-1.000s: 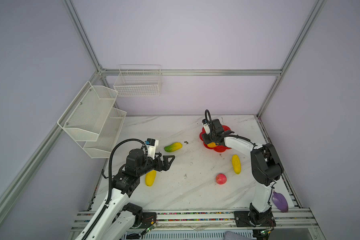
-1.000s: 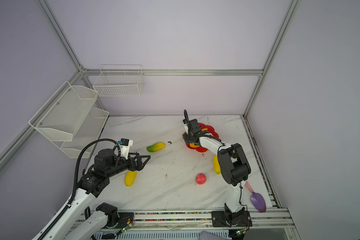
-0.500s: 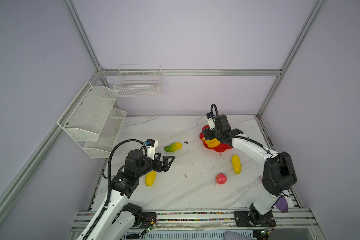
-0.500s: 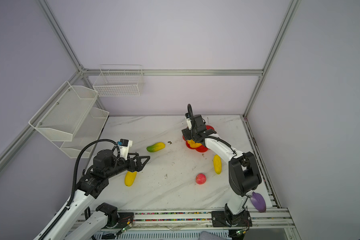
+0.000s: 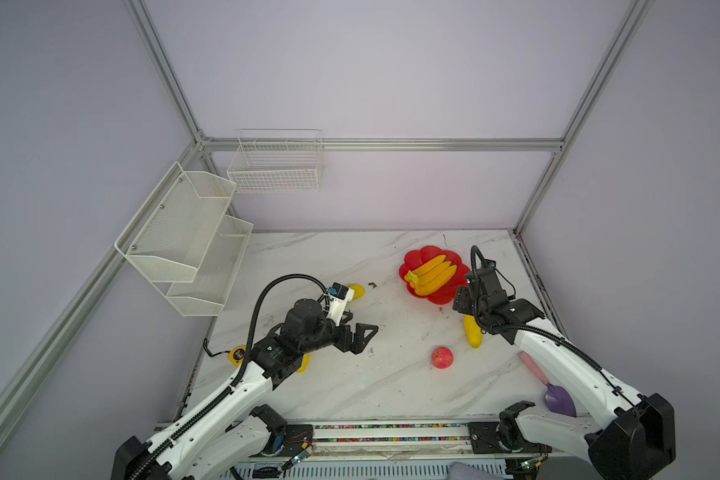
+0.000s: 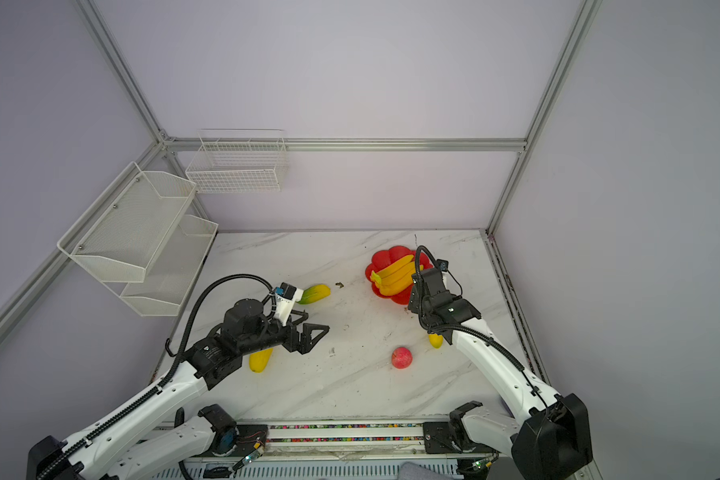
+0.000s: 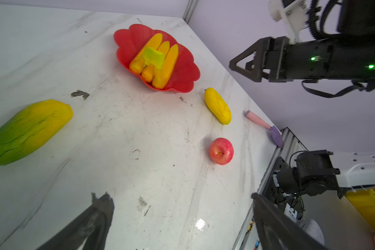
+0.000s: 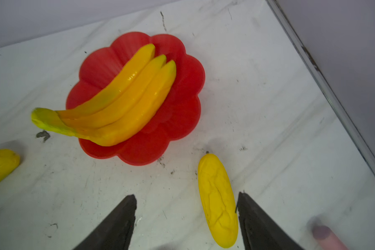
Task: Place and organize the fake fruits in the fruit bowl
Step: 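Open the right gripper and move it to the yellow corn-like fruit, then grasp the yellow fruit with the right gripper and place it in the bowl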
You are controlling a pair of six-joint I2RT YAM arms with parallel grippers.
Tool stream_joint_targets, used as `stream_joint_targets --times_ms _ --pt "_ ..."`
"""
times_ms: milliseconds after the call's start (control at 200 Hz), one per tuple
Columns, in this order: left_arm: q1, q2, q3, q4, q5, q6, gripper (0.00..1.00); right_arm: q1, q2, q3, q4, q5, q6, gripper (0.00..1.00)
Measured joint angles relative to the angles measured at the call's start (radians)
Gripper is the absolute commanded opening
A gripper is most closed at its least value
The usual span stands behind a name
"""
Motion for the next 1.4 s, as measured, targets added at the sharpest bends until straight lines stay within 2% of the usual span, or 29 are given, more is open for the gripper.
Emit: stream_joint_targets --times_ms 185,290,715,790,860,1025,1140,1240,1400 --pt "-0.054 0.061 0.000 0.166 0.033 -0.020 1.00 -0.001 0.249 0.011 -0.050 0.029 0.061 0.78" --pt "-0.065 0.085 0.000 0.190 0.046 -0.022 1.00 -0.001 0.323 0.008 -0.060 0.016 0.072 0.77" --pt "-0.064 0.028 -0.001 0.204 0.043 -0.021 1.00 -0.076 0.358 -0.003 -0.067 0.012 0.048 0.75" --pt "-0.064 0.028 -0.001 0.204 0.039 -0.022 1.00 -0.081 0.364 -0.009 -0.067 0.006 0.032 0.67" --pt "-0.064 0.029 -0.001 0.204 0.039 -0.025 1.00 -0.084 0.378 -0.009 -0.064 -0.005 0.021 0.55" --pt "-0.065 0.026 -0.001 0.198 0.035 -0.027 1.00 -0.085 0.408 -0.009 -0.042 -0.026 -0.003 0.46" --pt "-0.065 0.005 -0.001 0.167 0.012 -0.023 1.00 -0.085 0.404 -0.005 -0.043 -0.030 -0.013 0.45" --pt "-0.065 -0.022 0.000 0.121 -0.018 -0.008 1.00 -0.085 0.362 0.003 -0.060 -0.054 -0.023 0.44" --pt "-0.065 -0.045 0.000 0.034 -0.089 0.044 1.00 -0.085 0.204 0.066 -0.074 -0.124 -0.066 0.43"
